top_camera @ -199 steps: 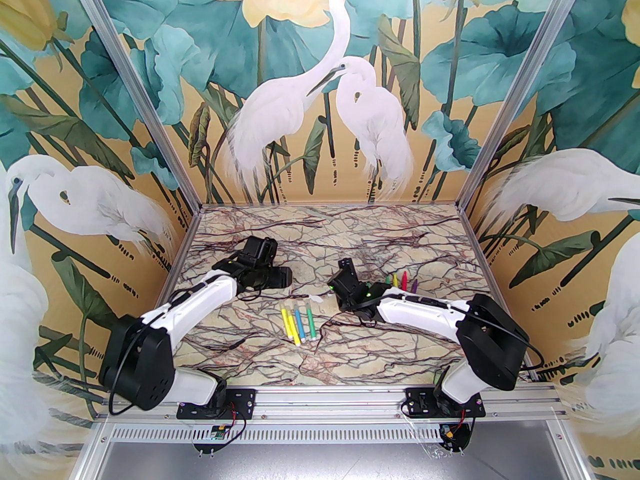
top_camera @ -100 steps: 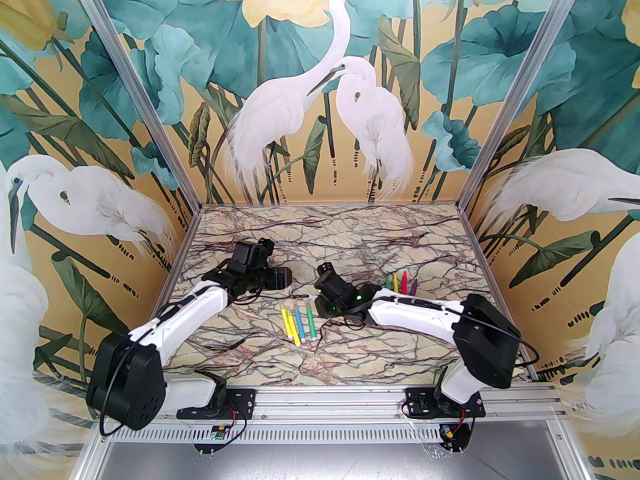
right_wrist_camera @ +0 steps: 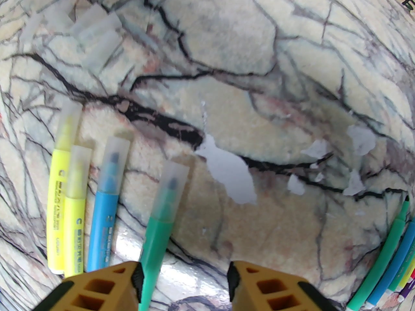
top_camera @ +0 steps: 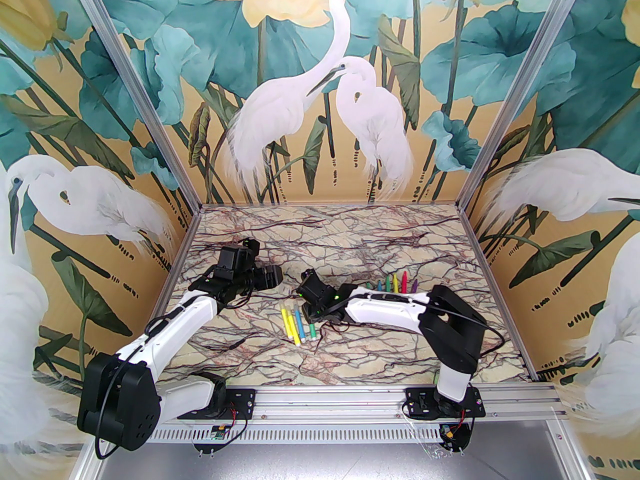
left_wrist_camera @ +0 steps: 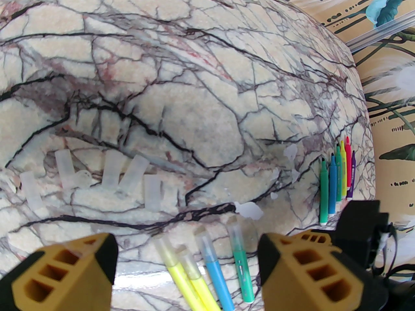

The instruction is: Open the pen caps

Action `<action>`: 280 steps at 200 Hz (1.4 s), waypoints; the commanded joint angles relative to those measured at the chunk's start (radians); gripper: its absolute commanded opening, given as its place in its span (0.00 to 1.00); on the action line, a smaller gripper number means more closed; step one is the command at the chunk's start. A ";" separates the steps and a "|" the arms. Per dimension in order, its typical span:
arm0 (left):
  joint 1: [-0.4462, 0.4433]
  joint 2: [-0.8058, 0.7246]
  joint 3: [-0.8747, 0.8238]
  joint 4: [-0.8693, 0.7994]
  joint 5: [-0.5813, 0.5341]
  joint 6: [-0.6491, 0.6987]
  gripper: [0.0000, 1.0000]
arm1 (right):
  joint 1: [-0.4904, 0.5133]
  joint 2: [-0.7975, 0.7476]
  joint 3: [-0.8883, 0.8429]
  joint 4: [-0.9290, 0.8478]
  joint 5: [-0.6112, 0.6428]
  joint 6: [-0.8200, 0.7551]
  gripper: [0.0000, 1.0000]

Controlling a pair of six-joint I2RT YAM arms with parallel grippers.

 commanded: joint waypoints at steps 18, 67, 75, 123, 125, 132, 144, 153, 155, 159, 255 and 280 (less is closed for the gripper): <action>0.011 -0.034 -0.019 0.030 -0.011 -0.017 0.76 | 0.021 0.044 0.035 -0.029 -0.020 0.028 0.49; 0.013 -0.035 -0.027 0.034 -0.011 -0.023 0.76 | 0.034 0.079 0.047 -0.023 -0.037 0.039 0.47; 0.013 -0.036 -0.027 0.033 -0.011 -0.023 0.76 | 0.035 0.088 0.052 -0.026 -0.035 0.039 0.46; 0.014 -0.047 -0.030 0.031 -0.015 -0.024 0.76 | 0.035 0.127 0.070 -0.049 -0.014 0.046 0.41; 0.015 -0.048 -0.030 0.031 -0.015 -0.024 0.76 | 0.035 0.129 0.071 -0.050 -0.014 0.045 0.41; 0.014 -0.047 -0.030 0.031 -0.016 -0.024 0.76 | 0.035 0.135 0.073 -0.052 -0.012 0.045 0.41; 0.014 -0.047 -0.030 0.031 -0.016 -0.026 0.76 | 0.035 0.144 0.076 -0.058 -0.007 0.047 0.39; 0.014 -0.046 -0.031 0.031 -0.016 -0.026 0.77 | 0.035 0.149 0.080 -0.063 -0.004 0.048 0.38; 0.014 -0.046 -0.031 0.030 -0.016 -0.026 0.77 | 0.035 0.150 0.079 -0.065 -0.004 0.048 0.37; 0.013 -0.046 -0.031 0.030 -0.016 -0.027 0.77 | 0.035 0.152 0.079 -0.066 -0.001 0.048 0.37; 0.014 -0.041 -0.030 0.036 0.000 -0.027 0.77 | 0.037 0.162 0.096 -0.082 0.019 0.049 0.20; 0.014 -0.037 -0.030 0.040 0.027 -0.022 0.77 | 0.035 0.140 0.083 -0.074 0.033 0.045 0.17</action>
